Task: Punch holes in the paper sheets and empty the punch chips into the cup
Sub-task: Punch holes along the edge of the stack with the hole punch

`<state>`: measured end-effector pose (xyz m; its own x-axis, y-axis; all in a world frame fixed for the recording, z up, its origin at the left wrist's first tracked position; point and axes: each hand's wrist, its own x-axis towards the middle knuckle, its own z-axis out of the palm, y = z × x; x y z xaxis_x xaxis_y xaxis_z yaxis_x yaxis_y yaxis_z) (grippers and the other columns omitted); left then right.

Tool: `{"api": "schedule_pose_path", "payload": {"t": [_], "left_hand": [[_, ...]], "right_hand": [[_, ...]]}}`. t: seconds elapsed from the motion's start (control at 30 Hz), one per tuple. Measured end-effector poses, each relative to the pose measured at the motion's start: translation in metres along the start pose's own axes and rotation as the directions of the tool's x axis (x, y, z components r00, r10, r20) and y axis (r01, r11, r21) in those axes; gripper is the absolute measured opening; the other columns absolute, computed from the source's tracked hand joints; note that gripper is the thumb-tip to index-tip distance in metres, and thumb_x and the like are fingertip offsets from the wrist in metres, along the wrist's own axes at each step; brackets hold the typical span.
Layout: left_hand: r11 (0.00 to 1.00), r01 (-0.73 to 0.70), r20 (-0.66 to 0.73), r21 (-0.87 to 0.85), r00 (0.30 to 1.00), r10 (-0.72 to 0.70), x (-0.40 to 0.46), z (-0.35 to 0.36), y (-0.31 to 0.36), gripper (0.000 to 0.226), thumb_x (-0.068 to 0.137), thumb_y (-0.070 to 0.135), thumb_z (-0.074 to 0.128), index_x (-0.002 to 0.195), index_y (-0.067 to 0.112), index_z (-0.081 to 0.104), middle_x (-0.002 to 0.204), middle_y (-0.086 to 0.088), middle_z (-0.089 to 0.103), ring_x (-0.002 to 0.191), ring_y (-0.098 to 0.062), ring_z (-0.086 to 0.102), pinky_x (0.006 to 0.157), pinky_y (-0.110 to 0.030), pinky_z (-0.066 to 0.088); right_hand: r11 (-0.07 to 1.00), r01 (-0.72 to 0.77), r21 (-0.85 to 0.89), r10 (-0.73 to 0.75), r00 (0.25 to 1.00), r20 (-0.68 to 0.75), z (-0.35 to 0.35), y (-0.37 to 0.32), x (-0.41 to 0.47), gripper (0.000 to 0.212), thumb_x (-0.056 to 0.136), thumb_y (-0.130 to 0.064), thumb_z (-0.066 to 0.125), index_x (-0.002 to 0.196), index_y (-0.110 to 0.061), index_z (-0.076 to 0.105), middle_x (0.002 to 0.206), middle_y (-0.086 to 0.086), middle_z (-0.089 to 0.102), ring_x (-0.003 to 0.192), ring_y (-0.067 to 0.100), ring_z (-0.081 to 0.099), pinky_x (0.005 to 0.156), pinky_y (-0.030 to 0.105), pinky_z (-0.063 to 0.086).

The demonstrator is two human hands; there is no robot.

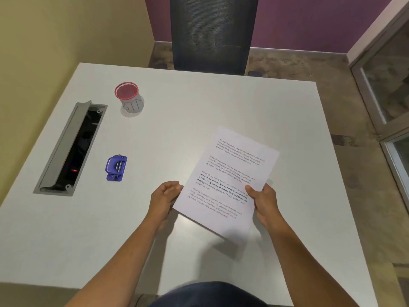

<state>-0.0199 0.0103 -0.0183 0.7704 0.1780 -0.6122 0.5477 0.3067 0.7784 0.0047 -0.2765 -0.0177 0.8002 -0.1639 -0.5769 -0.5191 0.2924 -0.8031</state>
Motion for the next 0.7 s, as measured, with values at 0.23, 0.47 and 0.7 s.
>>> {"api": "schedule_pose_path", "payload": {"t": [0.23,0.47,0.7], "left_hand": [[0.950,-0.067,-0.296,0.304,0.942,0.161,0.033,-0.040,0.014,0.012,0.090,0.011,0.062,0.087,0.020,0.068,0.085,0.001,0.070,0.077,-0.021,0.065,0.071,-0.038,0.055],[0.826,-0.020,-0.551,0.563,0.736,0.393,0.077,-0.102,0.045,0.020,0.090,0.017,0.065,0.108,0.009,0.065,0.116,-0.012,0.060,0.098,-0.030,0.063,0.089,-0.040,0.052],[0.822,0.108,-0.626,0.560,0.705,0.334,0.107,-0.136,0.064,0.041,0.096,0.027,0.059,0.131,0.006,0.055,0.133,-0.015,0.055,0.119,-0.033,0.055,0.093,-0.039,0.046]], "right_hand": [[0.994,-0.031,-0.105,0.036,0.998,0.043,0.003,0.015,0.011,0.031,0.092,0.003,0.061,0.121,-0.007,0.066,0.114,0.003,0.074,0.100,0.018,0.073,0.084,0.034,0.059],[0.982,-0.012,-0.186,0.035,0.992,0.123,0.017,0.026,0.018,0.030,0.091,0.003,0.063,0.114,-0.015,0.069,0.116,0.005,0.074,0.104,0.022,0.072,0.086,0.038,0.057],[0.963,-0.028,-0.269,0.070,0.986,0.150,0.051,0.031,0.030,0.024,0.090,-0.002,0.065,0.107,-0.018,0.071,0.106,0.000,0.077,0.093,0.022,0.075,0.071,0.031,0.061]]}}
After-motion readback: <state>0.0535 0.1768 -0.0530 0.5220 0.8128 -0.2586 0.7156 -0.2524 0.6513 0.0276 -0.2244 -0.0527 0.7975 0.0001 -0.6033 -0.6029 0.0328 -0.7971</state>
